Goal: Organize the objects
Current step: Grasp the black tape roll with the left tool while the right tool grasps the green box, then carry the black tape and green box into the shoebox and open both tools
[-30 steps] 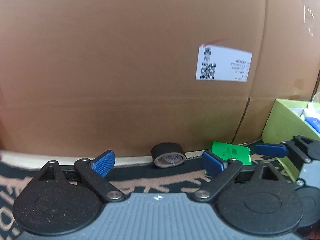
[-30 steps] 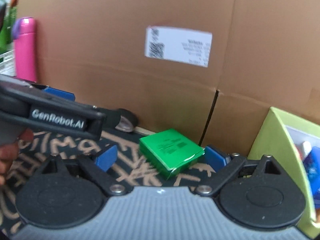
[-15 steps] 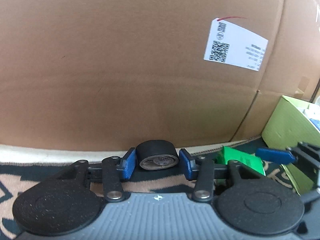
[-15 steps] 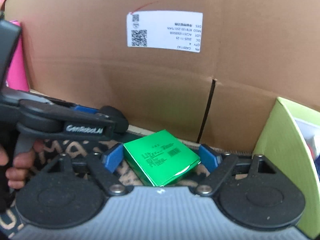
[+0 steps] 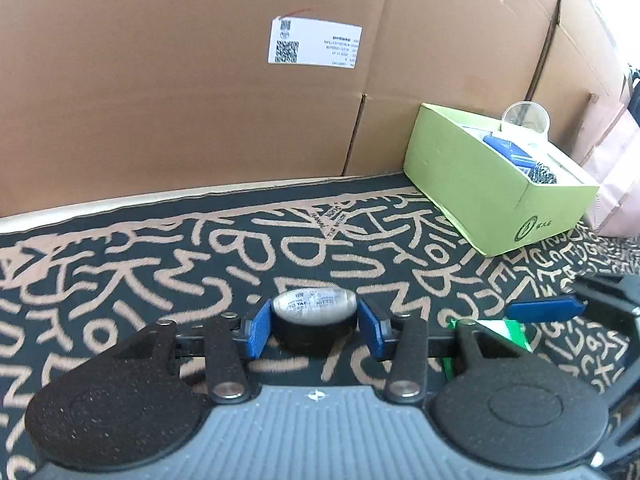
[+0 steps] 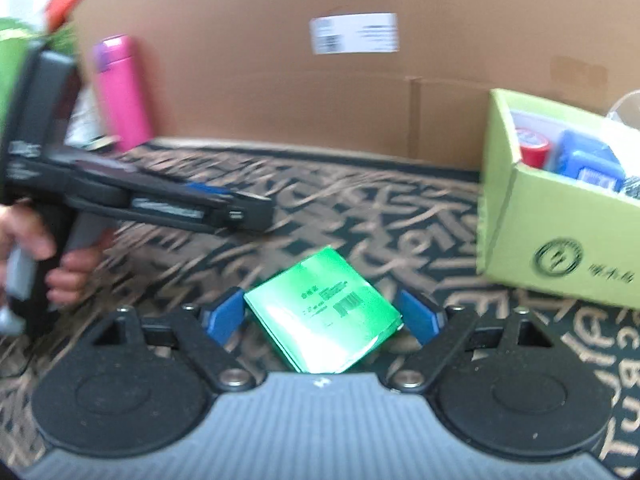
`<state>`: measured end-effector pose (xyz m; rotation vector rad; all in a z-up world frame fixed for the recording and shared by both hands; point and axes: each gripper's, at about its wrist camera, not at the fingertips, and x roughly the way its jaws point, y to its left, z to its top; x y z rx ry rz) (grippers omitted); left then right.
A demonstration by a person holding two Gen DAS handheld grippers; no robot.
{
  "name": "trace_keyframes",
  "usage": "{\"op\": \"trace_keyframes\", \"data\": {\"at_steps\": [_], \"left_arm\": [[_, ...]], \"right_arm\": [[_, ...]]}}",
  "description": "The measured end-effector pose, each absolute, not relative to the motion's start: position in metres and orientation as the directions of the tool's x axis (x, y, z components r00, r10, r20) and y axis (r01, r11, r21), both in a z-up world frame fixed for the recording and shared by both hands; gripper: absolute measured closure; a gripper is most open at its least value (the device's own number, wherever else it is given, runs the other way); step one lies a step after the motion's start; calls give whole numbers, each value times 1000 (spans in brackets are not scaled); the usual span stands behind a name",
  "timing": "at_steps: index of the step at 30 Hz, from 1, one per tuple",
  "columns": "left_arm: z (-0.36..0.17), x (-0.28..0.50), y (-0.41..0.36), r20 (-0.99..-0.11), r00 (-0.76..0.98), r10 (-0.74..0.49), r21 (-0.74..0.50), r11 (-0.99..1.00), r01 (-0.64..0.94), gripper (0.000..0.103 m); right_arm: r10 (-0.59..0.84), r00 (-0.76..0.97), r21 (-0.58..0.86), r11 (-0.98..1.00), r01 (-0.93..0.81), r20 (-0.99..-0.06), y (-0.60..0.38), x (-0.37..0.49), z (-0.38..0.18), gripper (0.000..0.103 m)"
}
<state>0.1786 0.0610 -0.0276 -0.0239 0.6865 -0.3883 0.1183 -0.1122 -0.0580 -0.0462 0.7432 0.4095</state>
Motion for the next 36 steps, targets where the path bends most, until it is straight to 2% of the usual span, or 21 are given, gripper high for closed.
{"op": "trace_keyframes", "data": {"at_steps": [3, 5, 10, 15, 16, 17, 22, 27, 32, 36], "left_arm": [[-28, 167, 68, -621, 707, -339, -130, 934, 334, 44], [-27, 168, 67, -621, 716, -320, -125, 942, 313, 35], [-31, 175, 55, -634, 720, -282, -96, 953, 289, 34], [-36, 180, 47, -625, 741, -244, -61, 962, 265, 34], [-36, 181, 45, -625, 744, -239, -59, 964, 260, 39], [-36, 181, 44, -624, 746, -233, -51, 965, 259, 55], [-28, 179, 33, -626, 724, -288, -76, 947, 311, 55], [5, 169, 6, -557, 736, -385, -116, 913, 390, 55], [49, 173, -48, -454, 739, -497, -126, 857, 499, 55], [67, 193, -94, -436, 726, -532, -118, 833, 540, 55]], "right_arm": [[317, 684, 9, 911, -413, -656, -107, 112, -58, 15], [330, 683, 1, 901, -434, -652, -105, 112, -59, 15], [318, 693, -48, 890, -454, -647, -101, 107, -64, 14], [333, 674, -17, 890, -455, -659, -104, 111, -72, 15], [334, 668, -9, 891, -454, -665, -106, 111, -74, 22], [338, 661, 6, 893, -451, -670, -107, 112, -76, 25], [350, 687, 56, 910, -411, -636, -120, 102, -69, 33], [317, 759, 99, 942, -320, -568, -154, 86, -46, 34], [183, 873, 83, 983, -164, -452, -205, 76, -10, 34], [71, 913, 67, 997, -47, -402, -245, 87, 11, 34]]}}
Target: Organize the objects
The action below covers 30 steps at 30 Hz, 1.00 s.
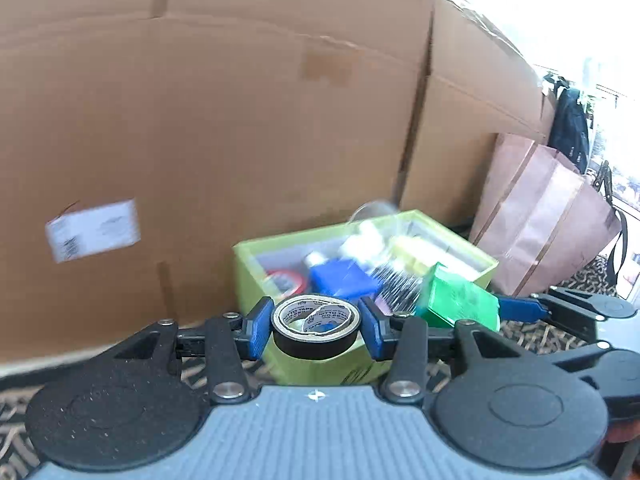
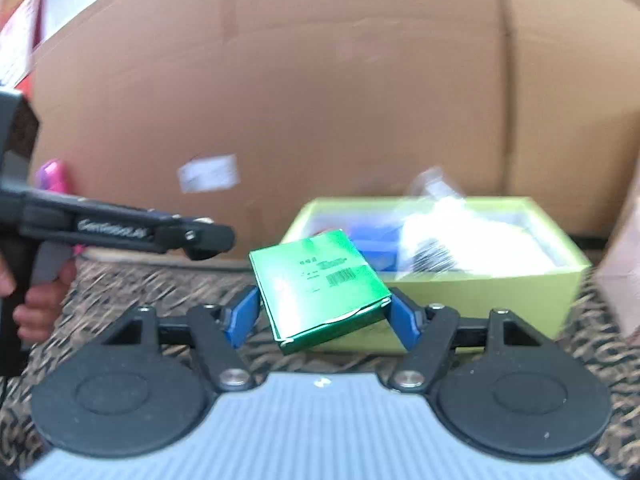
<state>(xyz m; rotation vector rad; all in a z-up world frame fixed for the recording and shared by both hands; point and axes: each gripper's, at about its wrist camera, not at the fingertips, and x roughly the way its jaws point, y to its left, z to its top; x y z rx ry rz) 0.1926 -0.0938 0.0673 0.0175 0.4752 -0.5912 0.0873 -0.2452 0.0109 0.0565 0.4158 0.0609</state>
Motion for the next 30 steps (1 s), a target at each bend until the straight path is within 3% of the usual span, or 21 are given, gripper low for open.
{"op": "trace_keyframes", "data": {"at_steps": [10, 15, 16, 18, 19, 20, 23, 30], "left_arm": [[45, 249, -143, -515, 716, -472, -98, 862, 497, 55], [38, 260, -150, -504, 740, -445, -76, 877, 475, 55], [37, 260, -148, -488, 744, -456, -82, 873, 481, 53], [35, 254, -142, -464, 747, -476, -90, 864, 495, 29], [36, 246, -138, -447, 760, -471, -81, 868, 490, 17], [35, 239, -133, -425, 779, -460, -65, 874, 481, 15], [34, 224, -121, -418, 784, -458, -57, 875, 481, 14], [37, 183, -95, -415, 824, -385, -82, 918, 388, 10]], "right_arm": [[-23, 884, -22, 1000, 14, -468, -287, 163, -2, 35], [-41, 877, -27, 999, 32, -479, -296, 185, -13, 35], [-45, 875, -28, 999, 36, -482, -297, 188, -15, 35], [-49, 874, -34, 999, 38, -483, -296, 185, -15, 33], [-44, 881, -35, 999, 31, -472, -296, 180, -15, 23], [-40, 892, -39, 999, 26, -450, -295, 171, -14, 11], [-63, 919, -64, 997, 42, -389, -290, 144, -12, 0], [-72, 912, 14, 996, 85, -403, -281, 88, -17, 0]]}}
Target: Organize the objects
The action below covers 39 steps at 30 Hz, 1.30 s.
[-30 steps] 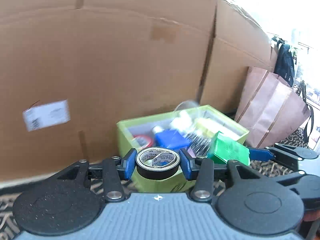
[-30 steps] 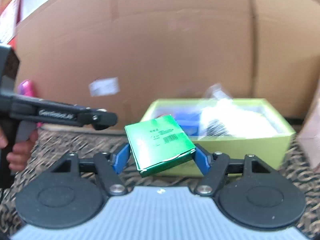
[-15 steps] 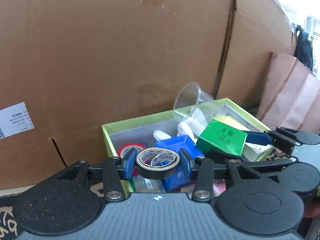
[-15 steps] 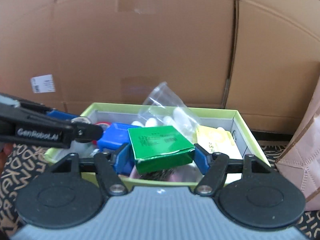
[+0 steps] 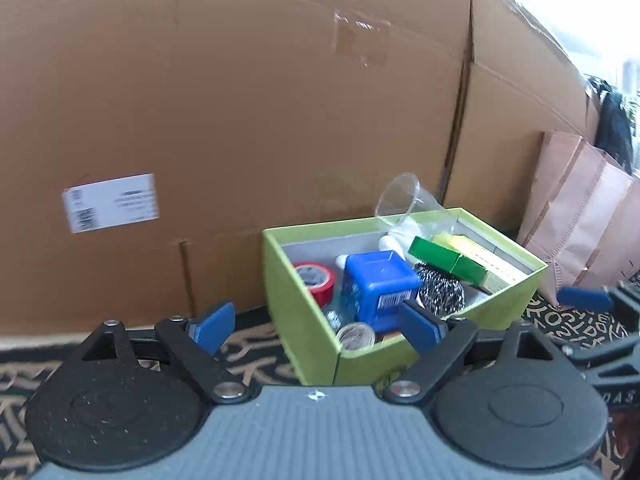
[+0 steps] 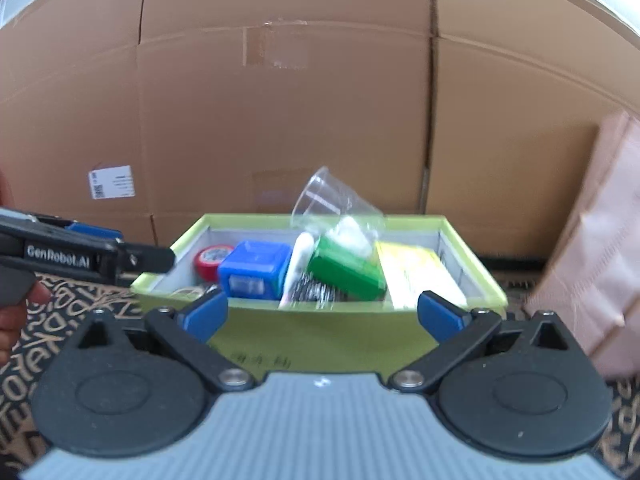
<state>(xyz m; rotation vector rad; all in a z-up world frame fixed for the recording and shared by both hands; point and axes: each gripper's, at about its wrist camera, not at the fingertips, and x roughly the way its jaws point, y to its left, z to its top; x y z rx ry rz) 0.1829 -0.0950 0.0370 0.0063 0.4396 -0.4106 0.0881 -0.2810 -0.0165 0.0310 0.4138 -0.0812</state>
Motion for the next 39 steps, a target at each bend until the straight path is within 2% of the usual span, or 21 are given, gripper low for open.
{"op": "trace_keyframes", "data": {"at_steps": [2, 7, 15, 20, 25, 39], "left_arm": [[40, 167, -93, -423, 841, -336, -66, 937, 342, 6], [43, 126, -88, -427, 865, -264, -47, 962, 270, 6], [39, 70, -95, -433, 878, -203, -40, 978, 207, 5], [36, 55, -106, -450, 880, -154, 9, 984, 177, 4], [33, 53, -109, -477, 867, -145, 8, 985, 169, 4], [36, 54, -105, -473, 871, -136, 4, 988, 157, 4]], "right_arm": [[-70, 903, 37, 995, 95, -425, -277, 74, -18, 0], [-76, 890, 76, 990, 123, -449, -275, 35, -9, 0], [-191, 876, -20, 979, 203, -442, -274, -17, 9, 0], [-200, 862, -36, 978, 207, -466, -275, -33, 6, 0], [-185, 857, -23, 980, 198, -481, -275, -39, 2, 0], [-168, 856, -11, 982, 186, -490, -272, -36, -1, 0]]}}
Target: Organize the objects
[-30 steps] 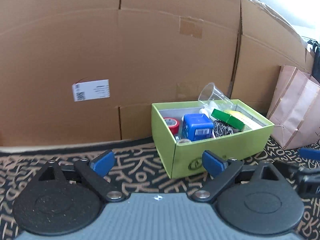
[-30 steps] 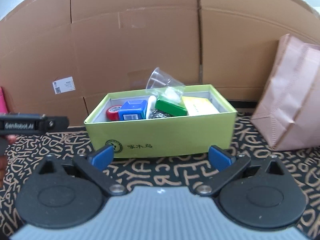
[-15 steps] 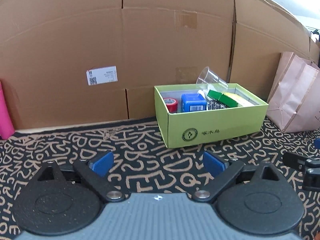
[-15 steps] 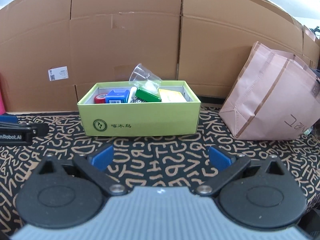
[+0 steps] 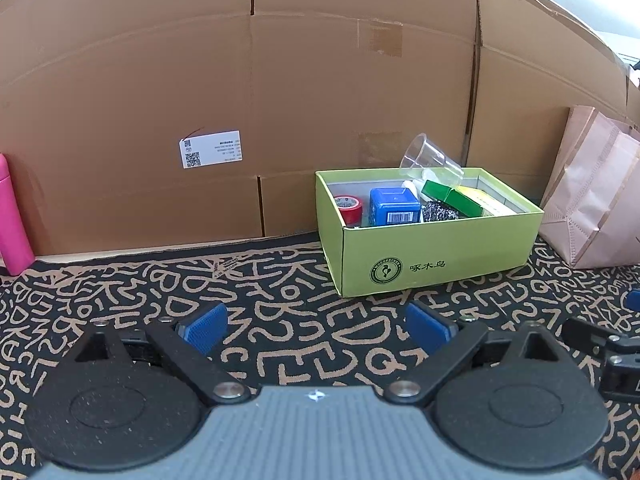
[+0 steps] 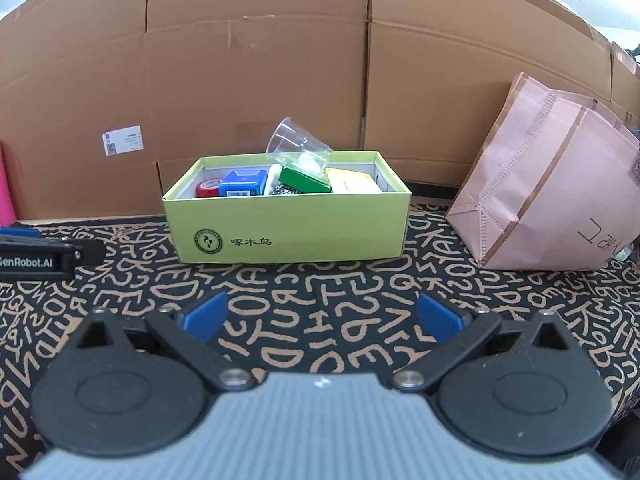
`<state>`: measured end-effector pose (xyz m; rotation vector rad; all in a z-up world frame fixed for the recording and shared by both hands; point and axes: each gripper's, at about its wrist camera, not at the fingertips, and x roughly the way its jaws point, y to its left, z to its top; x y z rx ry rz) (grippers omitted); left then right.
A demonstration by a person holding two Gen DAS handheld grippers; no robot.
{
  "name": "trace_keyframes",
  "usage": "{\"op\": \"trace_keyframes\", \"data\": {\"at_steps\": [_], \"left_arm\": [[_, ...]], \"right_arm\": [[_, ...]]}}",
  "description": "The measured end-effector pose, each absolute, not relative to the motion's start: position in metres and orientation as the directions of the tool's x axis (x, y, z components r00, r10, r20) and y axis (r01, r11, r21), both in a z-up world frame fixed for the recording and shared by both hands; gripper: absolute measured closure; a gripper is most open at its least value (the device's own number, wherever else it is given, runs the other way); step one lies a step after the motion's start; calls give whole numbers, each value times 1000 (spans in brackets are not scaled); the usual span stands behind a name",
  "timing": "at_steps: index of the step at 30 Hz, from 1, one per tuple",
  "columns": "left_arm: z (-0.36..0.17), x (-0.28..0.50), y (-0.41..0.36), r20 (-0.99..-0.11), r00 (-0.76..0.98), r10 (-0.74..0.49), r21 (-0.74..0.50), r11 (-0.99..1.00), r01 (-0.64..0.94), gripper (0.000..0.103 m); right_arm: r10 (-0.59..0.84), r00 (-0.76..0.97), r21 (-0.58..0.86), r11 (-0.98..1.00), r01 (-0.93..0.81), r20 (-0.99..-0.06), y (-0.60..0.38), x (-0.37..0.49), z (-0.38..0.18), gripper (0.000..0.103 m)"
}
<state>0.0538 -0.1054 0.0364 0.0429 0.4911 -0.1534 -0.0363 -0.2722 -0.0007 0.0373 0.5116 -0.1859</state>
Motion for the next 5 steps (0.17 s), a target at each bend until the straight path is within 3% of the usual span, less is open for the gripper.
{"op": "trace_keyframes", "data": {"at_steps": [5], "left_arm": [[37, 53, -104, -468, 872, -143, -2, 987, 161, 4]], "right_arm": [[-163, 855, -10, 983, 181, -492, -274, -34, -1, 0]]}}
